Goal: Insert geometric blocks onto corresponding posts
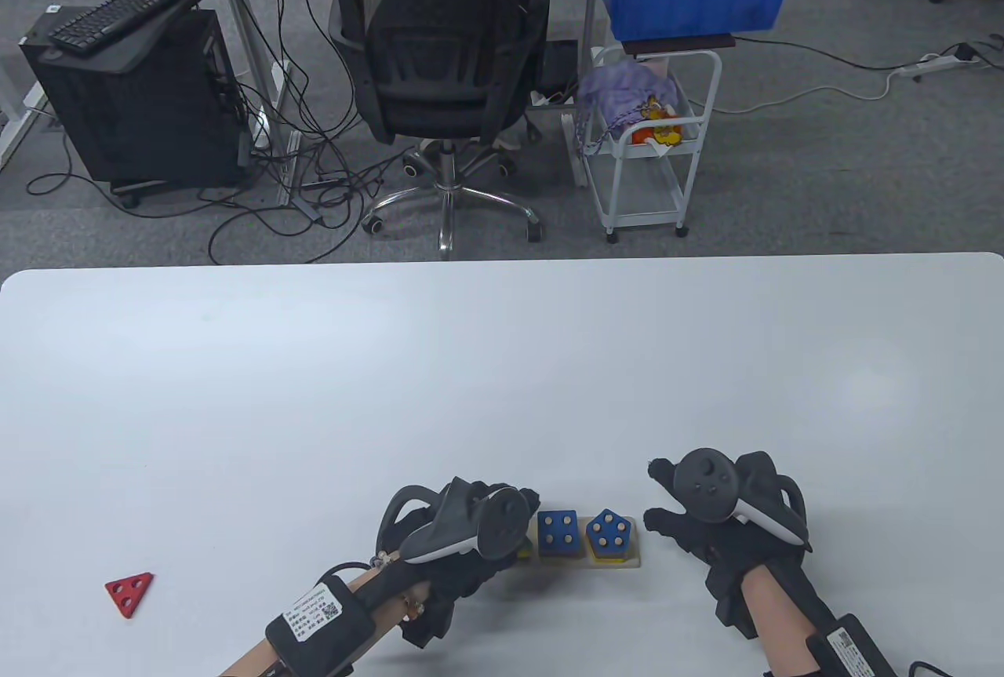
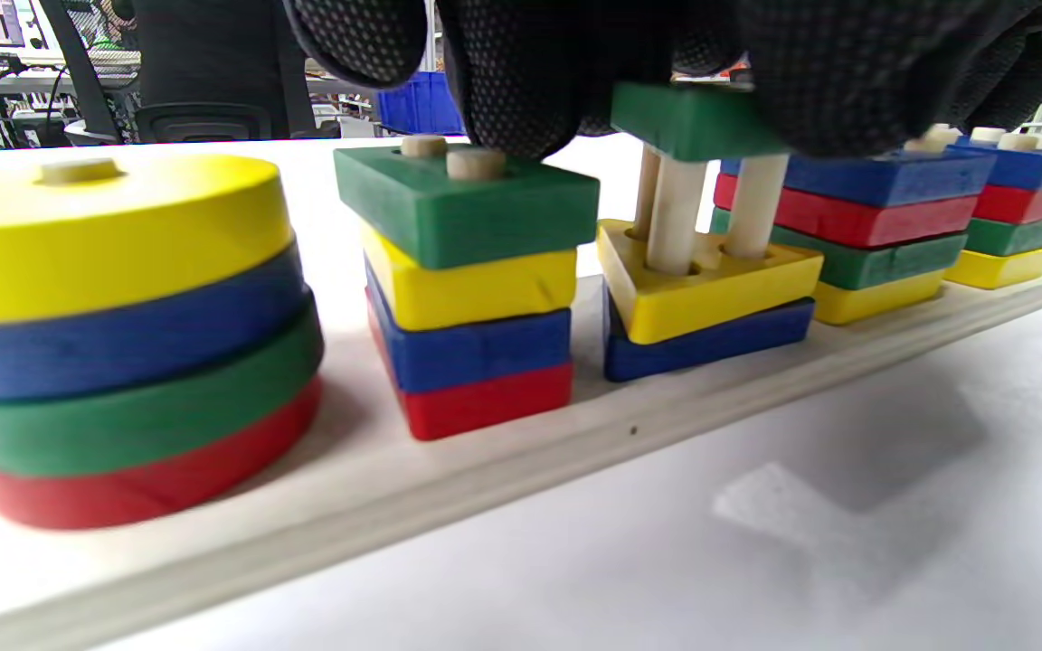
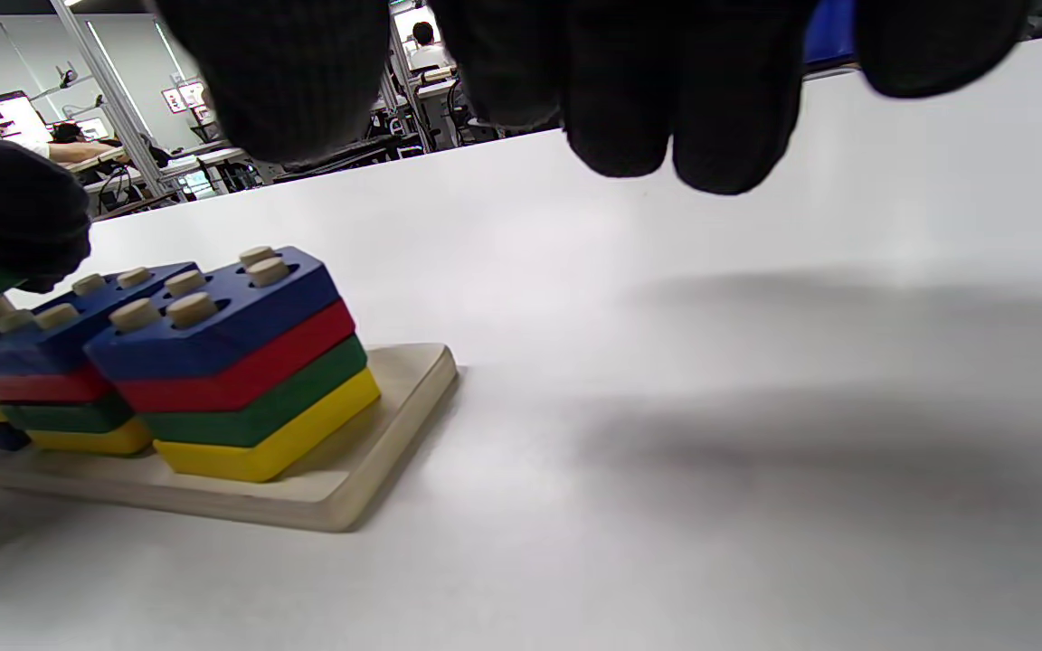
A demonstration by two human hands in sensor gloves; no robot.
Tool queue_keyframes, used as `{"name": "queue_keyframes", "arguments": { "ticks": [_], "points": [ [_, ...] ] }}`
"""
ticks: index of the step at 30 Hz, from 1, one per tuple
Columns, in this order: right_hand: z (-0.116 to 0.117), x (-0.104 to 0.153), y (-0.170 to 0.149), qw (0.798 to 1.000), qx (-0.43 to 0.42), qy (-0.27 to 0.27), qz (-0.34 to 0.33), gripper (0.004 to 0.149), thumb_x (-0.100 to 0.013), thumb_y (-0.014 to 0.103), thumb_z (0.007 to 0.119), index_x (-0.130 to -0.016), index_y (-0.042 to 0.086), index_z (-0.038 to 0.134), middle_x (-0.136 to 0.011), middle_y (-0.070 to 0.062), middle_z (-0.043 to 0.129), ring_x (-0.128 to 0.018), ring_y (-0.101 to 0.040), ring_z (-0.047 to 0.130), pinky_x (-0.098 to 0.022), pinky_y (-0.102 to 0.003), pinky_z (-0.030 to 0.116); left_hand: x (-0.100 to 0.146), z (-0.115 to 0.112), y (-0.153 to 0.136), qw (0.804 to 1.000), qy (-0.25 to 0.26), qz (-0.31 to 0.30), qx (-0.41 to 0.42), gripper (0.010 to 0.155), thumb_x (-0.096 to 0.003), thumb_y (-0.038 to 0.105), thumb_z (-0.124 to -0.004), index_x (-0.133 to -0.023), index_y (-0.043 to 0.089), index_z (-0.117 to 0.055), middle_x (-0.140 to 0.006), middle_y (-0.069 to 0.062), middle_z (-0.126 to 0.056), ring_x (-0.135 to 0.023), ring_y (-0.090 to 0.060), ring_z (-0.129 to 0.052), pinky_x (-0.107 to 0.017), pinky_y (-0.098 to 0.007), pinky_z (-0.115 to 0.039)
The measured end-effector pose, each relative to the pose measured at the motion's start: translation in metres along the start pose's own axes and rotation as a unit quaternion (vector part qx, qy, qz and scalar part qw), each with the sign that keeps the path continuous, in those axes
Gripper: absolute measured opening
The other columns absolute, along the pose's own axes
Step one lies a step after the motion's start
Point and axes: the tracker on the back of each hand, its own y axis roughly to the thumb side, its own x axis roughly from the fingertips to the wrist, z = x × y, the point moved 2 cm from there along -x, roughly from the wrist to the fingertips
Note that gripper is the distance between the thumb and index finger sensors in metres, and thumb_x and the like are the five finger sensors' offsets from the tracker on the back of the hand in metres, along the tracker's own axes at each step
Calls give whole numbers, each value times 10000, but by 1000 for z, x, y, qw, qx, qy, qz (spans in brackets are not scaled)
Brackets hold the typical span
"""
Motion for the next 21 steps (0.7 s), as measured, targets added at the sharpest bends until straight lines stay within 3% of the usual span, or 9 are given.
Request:
{"name": "queue_keyframes", "arguments": {
  "ticks": [16,21],
  "points": [
    [3,-1,3,1000,3,7,-4,675,-493,491,752,-1055,143,615,-1024,-211,716,-870,-484,789,-596,-730,620,-1,-1,-5,1000,3,6,3,713,-364,500,-869,-1010,470,-567,-1093,205,-699,-1054,-128,-750,-799,-481,-606],
    [2,0,4,1000,1,4,-5,675,-493,492,751,-1054,142,616,-1024,-209,716,-869,-484,790,-595,-729,620,0,-10,-1,999,12,7,-35,718,-360,506,-868,-1010,469,-567,-1092,208,-700,-1058,-125,-747,-799,-486,-604]
  ]
}}
